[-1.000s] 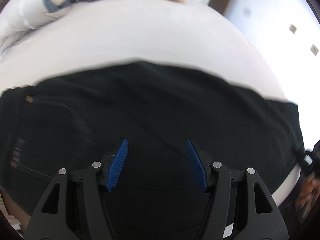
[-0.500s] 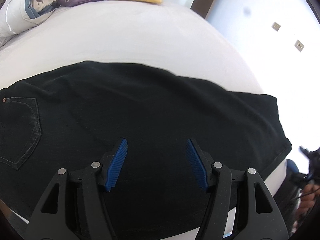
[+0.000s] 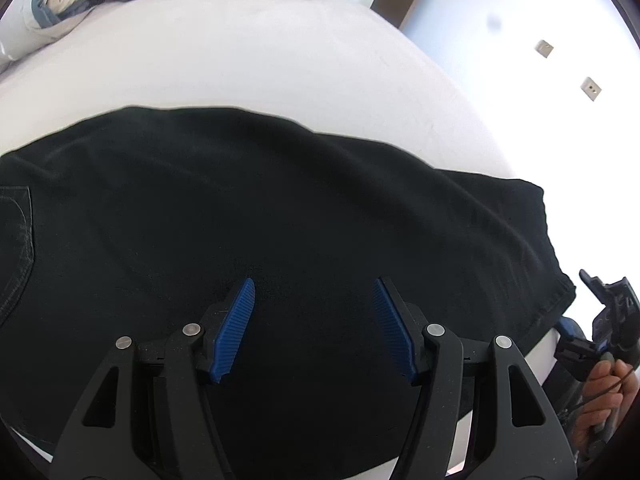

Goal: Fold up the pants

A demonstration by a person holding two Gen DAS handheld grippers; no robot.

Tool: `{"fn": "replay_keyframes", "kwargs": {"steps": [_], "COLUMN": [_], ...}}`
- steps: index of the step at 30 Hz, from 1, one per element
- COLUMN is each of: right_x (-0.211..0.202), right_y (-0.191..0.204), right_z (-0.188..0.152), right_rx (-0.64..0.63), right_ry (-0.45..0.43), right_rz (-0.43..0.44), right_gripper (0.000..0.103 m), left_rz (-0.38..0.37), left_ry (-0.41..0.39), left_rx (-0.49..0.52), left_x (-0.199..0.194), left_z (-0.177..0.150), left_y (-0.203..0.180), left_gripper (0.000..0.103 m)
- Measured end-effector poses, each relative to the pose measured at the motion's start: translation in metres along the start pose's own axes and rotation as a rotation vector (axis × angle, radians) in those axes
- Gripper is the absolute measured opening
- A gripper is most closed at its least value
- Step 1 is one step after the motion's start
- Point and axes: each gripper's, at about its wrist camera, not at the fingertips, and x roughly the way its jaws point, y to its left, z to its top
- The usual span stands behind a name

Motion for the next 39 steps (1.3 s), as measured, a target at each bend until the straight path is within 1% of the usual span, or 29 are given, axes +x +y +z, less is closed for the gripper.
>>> {"fn": "replay_keyframes", "kwargs": {"steps": [2,4,5,6,7,9,12,17,19,21,23,24,25,27,29,30,31,32,33,34,37,39], "right_x": [0.004,0.009,0.013,0.011,0.012,0.014,0.017,0.019,0.022,0.031,0.046,0.057,0.069,0.099,0.126,0.138,0.149,0.157,0.161,0.164,0.161,0.157], "right_y": [0.003,0.002,0.001,-0.003,-0.004,-0.003,0.011,0.037,0.054,0.082,0.111,0.126,0.138,0.156,0.156,0.152,0.145,0.138,0.134,0.133,0.136,0.139], "right_z": [-0.002,-0.003,-0.003,-0.002,-0.001,-0.001,-0.002,-0.008,-0.013,-0.026,-0.049,-0.067,-0.086,-0.142,-0.194,-0.216,-0.232,-0.242,-0.247,-0.251,-0.253,-0.254], "right_rx": [-0.011,-0.023,-0.019,-0.016,-0.022,-0.043,-0.130,-0.252,-0.320,-0.453,-0.607,-0.700,-0.796,-1.044,-1.250,-1.324,-1.372,-1.393,-1.401,-1.407,-1.427,-1.441], "right_ry": [-0.011,-0.012,-0.010,-0.005,0.000,-0.002,-0.004,-0.009,-0.009,0.002,0.031,0.066,0.104,0.196,0.288,0.321,0.351,0.378,0.390,0.391,0.367,0.342], "right_rz": [0.001,-0.004,-0.009,-0.017,-0.033,-0.052,-0.106,-0.171,-0.190,-0.216,-0.230,-0.234,-0.243,-0.270,-0.303,-0.319,-0.341,-0.361,-0.374,-0.385,-0.377,-0.377], "right_gripper": [0.056,0.037,0.031,0.018,0.014,0.014,0.013,0.012,0.012,0.012,0.012,0.012,0.012,0.012,0.012,0.012,0.012,0.012,0.012,0.012,0.012,0.012], "left_rz": [0.000,-0.011,-0.018,-0.024,-0.024,-0.011,-0.026,-0.039,-0.070,-0.095,-0.125,-0.139,-0.161,-0.170,-0.201,-0.226,-0.244,-0.261,-0.277,-0.302,-0.345,-0.357], "left_ry": [-0.002,-0.010,-0.016,-0.020,-0.019,-0.004,0.003,0.008,0.001,-0.004,-0.011,-0.015,-0.024,-0.050,-0.084,-0.089,-0.088,-0.085,-0.082,-0.074,-0.040,-0.014], "left_rx": [-0.005,-0.011,-0.014,-0.013,-0.009,0.003,0.006,0.021,-0.007,-0.027,-0.038,-0.051,-0.087,-0.152,-0.223,-0.257,-0.280,-0.296,-0.307,-0.318,-0.325,-0.333], "left_x": [0.003,0.002,0.002,0.002,0.003,0.008,0.016,0.023,0.024,0.024,0.023,0.021,0.017,0.006,-0.007,-0.012,-0.015,-0.018,-0.020,-0.021,-0.017,-0.008], "left_z": [0.000,0.002,0.002,0.003,0.004,0.004,0.000,-0.002,-0.002,-0.003,-0.004,-0.003,-0.003,-0.003,-0.004,-0.004,-0.004,-0.004,-0.004,-0.003,0.001,0.005], "left_y": [0.000,0.000,-0.001,-0.002,-0.002,-0.002,0.002,0.005,0.010,0.014,0.019,0.021,0.026,0.040,0.057,0.066,0.073,0.076,0.079,0.079,0.075,0.069], "left_gripper": [0.060,0.060,0.060,0.060,0.060,0.060,0.060,0.060,0.060,0.060,0.060,0.060,0.060,0.060,0.060,0.060,0.065,0.071,0.073,0.074,0.074,0.074]}}
